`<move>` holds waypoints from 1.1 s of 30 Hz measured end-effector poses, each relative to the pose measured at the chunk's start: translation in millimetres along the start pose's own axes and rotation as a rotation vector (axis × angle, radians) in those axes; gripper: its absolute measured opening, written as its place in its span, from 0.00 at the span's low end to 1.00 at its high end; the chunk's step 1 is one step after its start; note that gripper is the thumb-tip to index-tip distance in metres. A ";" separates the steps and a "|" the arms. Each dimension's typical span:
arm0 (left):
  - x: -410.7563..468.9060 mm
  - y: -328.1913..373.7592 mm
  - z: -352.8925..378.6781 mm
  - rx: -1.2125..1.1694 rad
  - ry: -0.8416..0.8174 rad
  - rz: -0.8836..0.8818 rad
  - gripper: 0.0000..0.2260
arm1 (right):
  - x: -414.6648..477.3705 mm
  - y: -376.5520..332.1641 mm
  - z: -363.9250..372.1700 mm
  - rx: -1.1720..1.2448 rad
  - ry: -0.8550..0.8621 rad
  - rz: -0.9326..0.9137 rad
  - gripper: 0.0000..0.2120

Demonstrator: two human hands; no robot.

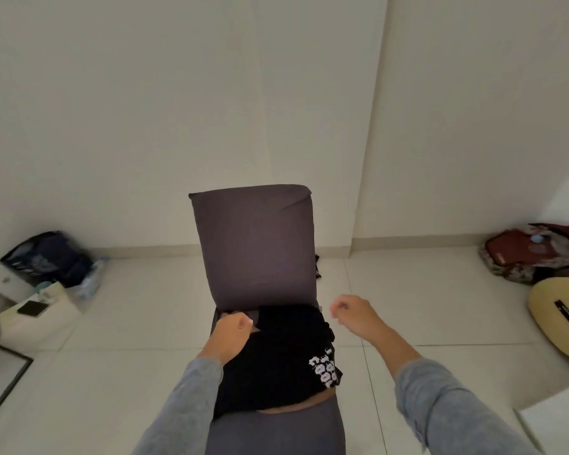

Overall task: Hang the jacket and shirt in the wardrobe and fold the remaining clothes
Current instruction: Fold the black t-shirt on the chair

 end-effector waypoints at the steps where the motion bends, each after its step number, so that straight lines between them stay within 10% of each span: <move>1: 18.6 -7.4 5.3 0.008 -0.019 -0.009 0.13 | 13.8 5.8 6.9 -0.008 -0.019 0.024 0.10; 14: 245.3 -71.6 127.8 0.175 -0.337 0.070 0.12 | 185.2 133.3 155.2 -0.197 -0.145 0.373 0.09; 24: 294.5 -116.5 202.1 0.415 -0.400 0.202 0.26 | 261.3 156.5 201.3 -0.247 -0.034 0.328 0.33; 33: 292.4 -115.8 217.2 0.693 -0.306 0.312 0.18 | 261.0 167.3 196.5 -0.341 0.055 0.339 0.06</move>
Point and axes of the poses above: each hand's wrist, its own x-axis towards the middle knuckle, its own z-axis out of the palm, y = z × x, the point moved 7 cm from there along x, towards the middle knuckle, and after that the axes turned 2 degrees about z, right-handed, at the moved point
